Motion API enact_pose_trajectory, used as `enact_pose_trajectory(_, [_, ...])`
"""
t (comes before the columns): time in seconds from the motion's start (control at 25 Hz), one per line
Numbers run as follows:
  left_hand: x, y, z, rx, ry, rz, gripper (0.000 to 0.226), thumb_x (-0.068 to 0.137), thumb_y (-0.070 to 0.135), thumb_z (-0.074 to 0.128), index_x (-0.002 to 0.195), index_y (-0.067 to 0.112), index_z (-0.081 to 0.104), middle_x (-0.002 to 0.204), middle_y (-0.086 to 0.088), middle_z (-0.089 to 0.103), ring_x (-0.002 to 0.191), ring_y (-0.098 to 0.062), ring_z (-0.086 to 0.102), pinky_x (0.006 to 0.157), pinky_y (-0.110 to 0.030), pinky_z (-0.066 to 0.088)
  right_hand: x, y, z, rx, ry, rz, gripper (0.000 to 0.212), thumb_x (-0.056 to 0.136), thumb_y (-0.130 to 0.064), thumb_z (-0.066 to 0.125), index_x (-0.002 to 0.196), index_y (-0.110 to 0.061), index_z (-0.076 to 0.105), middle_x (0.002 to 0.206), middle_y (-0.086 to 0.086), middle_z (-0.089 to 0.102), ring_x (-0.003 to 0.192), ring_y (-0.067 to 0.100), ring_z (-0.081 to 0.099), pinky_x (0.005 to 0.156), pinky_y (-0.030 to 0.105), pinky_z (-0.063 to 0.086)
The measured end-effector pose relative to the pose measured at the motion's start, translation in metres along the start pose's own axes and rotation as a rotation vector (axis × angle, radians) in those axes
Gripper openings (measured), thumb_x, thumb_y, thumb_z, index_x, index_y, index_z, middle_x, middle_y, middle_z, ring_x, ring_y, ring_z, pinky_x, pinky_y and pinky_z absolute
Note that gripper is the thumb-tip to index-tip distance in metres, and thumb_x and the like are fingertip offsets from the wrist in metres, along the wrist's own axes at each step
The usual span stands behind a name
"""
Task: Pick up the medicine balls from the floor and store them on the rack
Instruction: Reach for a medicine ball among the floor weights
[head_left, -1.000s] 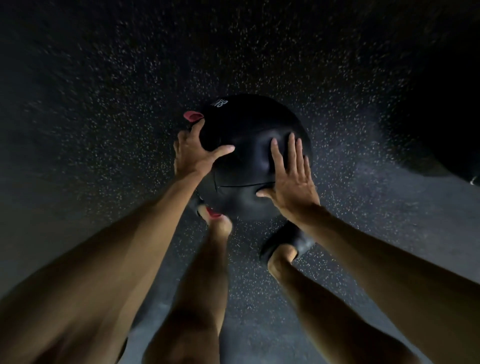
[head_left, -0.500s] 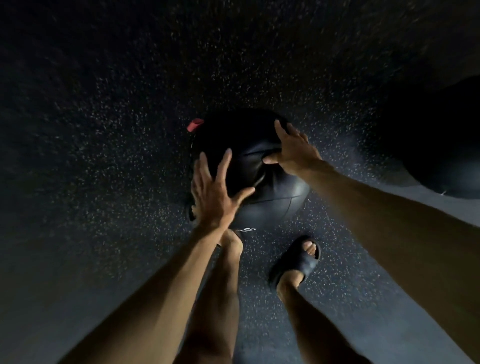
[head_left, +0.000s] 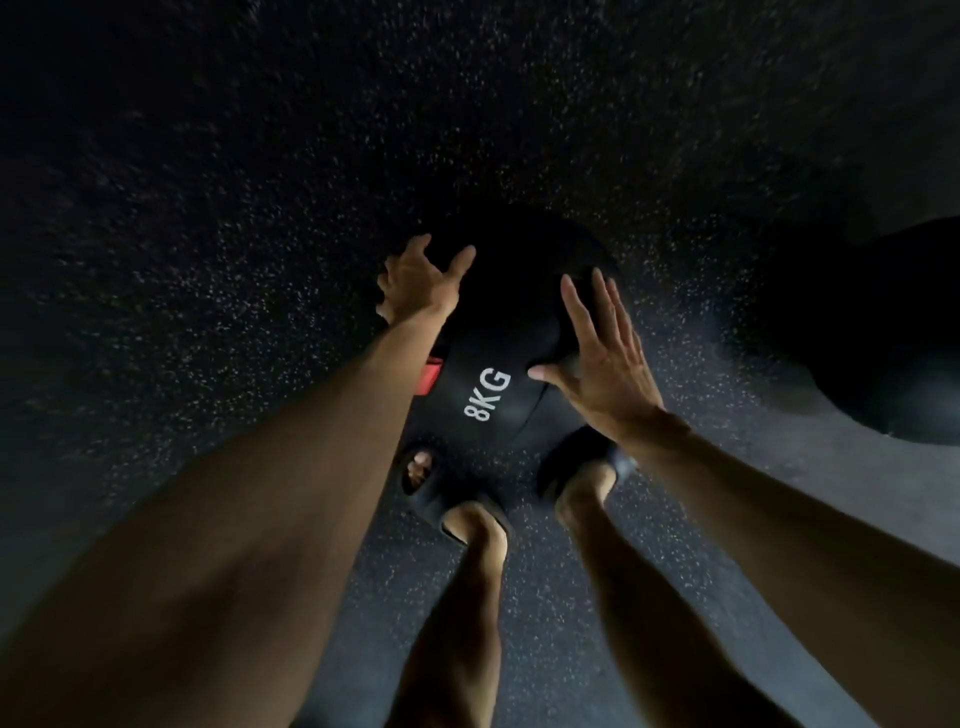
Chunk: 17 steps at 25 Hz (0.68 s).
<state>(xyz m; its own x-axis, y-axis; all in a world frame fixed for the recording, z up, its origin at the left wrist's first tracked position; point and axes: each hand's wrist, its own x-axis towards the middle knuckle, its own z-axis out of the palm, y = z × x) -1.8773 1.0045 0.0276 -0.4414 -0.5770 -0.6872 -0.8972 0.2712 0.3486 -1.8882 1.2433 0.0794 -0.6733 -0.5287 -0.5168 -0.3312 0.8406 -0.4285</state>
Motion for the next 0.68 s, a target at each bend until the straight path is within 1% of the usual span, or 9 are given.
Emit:
enact_pose_trajectory(0.08, [0.011, -0.001, -0.011, -0.049, 0.024, 0.079, 0.065, 0.093, 0.061, 0.051, 0.145, 0.022, 0.046, 0.144, -0.013, 0.050, 0.134, -0.034, 0.045, 0.109, -0.054, 0.039, 0.036, -0.008, -0.016, -0.025, -0.014, 0.030, 0.105, 0.084, -0.076, 0.051, 0.161, -0.032, -0.004, 0.169, 0.011, -0.006, 0.156, 0.029, -0.006, 0.125, 0.053, 0.011])
enact_pose_trajectory(0.16, [-0.004, -0.011, -0.016, -0.056, 0.065, 0.210, 0.065, 0.095, 0.060, 0.046, 0.146, 0.019, 0.043, 0.145, -0.013, 0.048, 0.134, -0.032, 0.044, 0.108, -0.053, 0.039, 0.075, -0.014, -0.037, -0.040, -0.050, 0.084, 0.102, 0.085, -0.075, 0.050, 0.161, -0.032, -0.002, 0.170, 0.011, -0.002, 0.156, 0.030, -0.002, 0.125, 0.054, 0.013])
enact_pose_trajectory(0.24, [-0.026, -0.017, -0.018, -0.033, 0.158, 0.349, 0.074, 0.091, 0.067, 0.045, 0.151, 0.023, 0.037, 0.150, -0.012, 0.041, 0.136, -0.032, 0.040, 0.108, -0.053, 0.040, 0.125, -0.023, -0.061, -0.043, -0.124, 0.142, 0.098, 0.088, -0.073, 0.051, 0.161, -0.032, 0.001, 0.170, 0.010, 0.002, 0.156, 0.031, 0.003, 0.123, 0.055, 0.016])
enact_pose_trajectory(0.32, [-0.035, -0.008, -0.017, -0.029, 0.183, 0.385, 0.092, 0.082, 0.075, 0.050, 0.156, 0.026, 0.024, 0.159, -0.014, 0.027, 0.144, -0.034, 0.029, 0.113, -0.054, 0.033, 0.177, -0.038, -0.079, -0.043, -0.143, 0.186, 0.093, 0.091, -0.072, 0.047, 0.162, -0.029, 0.006, 0.169, 0.010, 0.009, 0.155, 0.032, 0.008, 0.122, 0.055, 0.018])
enact_pose_trajectory(0.4, [-0.025, 0.015, -0.017, -0.060, 0.150, 0.277, 0.108, 0.075, 0.081, 0.052, 0.159, 0.029, 0.010, 0.165, -0.015, 0.010, 0.151, -0.035, 0.011, 0.118, -0.058, 0.019, 0.227, -0.056, -0.087, -0.003, -0.113, 0.243, 0.085, 0.095, -0.071, 0.041, 0.162, -0.025, 0.013, 0.168, 0.010, 0.015, 0.154, 0.033, 0.013, 0.123, 0.053, 0.017])
enact_pose_trajectory(0.48, [-0.004, 0.038, -0.027, -0.084, 0.120, 0.176, 0.106, 0.075, 0.081, 0.053, 0.159, 0.036, 0.005, 0.167, -0.012, -0.001, 0.153, -0.033, 0.000, 0.119, -0.062, 0.013, 0.258, -0.069, -0.090, 0.014, -0.063, 0.258, 0.077, 0.099, -0.066, 0.034, 0.160, -0.022, 0.020, 0.166, 0.011, 0.021, 0.153, 0.033, 0.017, 0.123, 0.053, 0.015])
enact_pose_trajectory(0.52, [0.012, 0.050, -0.036, -0.087, 0.113, 0.149, 0.103, 0.077, 0.080, 0.054, 0.158, 0.039, 0.005, 0.167, -0.010, -0.002, 0.153, -0.033, -0.001, 0.119, -0.063, 0.012, 0.267, -0.073, -0.093, 0.011, -0.041, 0.219, 0.073, 0.101, -0.063, 0.032, 0.159, -0.020, 0.023, 0.165, 0.012, 0.023, 0.152, 0.034, 0.018, 0.124, 0.053, 0.014])
enact_pose_trajectory(0.6, [0.046, 0.073, -0.059, -0.095, 0.091, 0.036, 0.098, 0.079, 0.077, 0.057, 0.157, 0.043, 0.009, 0.167, -0.009, 0.001, 0.152, -0.035, 0.002, 0.118, -0.064, 0.014, 0.264, -0.075, -0.102, -0.011, 0.009, 0.063, 0.070, 0.102, -0.060, 0.032, 0.158, -0.019, 0.026, 0.165, 0.015, 0.022, 0.153, 0.033, 0.016, 0.124, 0.053, 0.012])
enact_pose_trajectory(0.68, [0.083, 0.107, -0.080, -0.140, 0.093, -0.136, 0.091, 0.081, 0.074, 0.058, 0.155, 0.042, 0.017, 0.165, -0.011, 0.012, 0.151, -0.037, 0.010, 0.116, -0.065, 0.019, 0.241, -0.071, -0.109, -0.084, 0.054, -0.099, 0.073, 0.101, -0.063, 0.033, 0.159, -0.020, 0.022, 0.167, 0.016, 0.013, 0.156, 0.032, 0.006, 0.125, 0.054, 0.006])
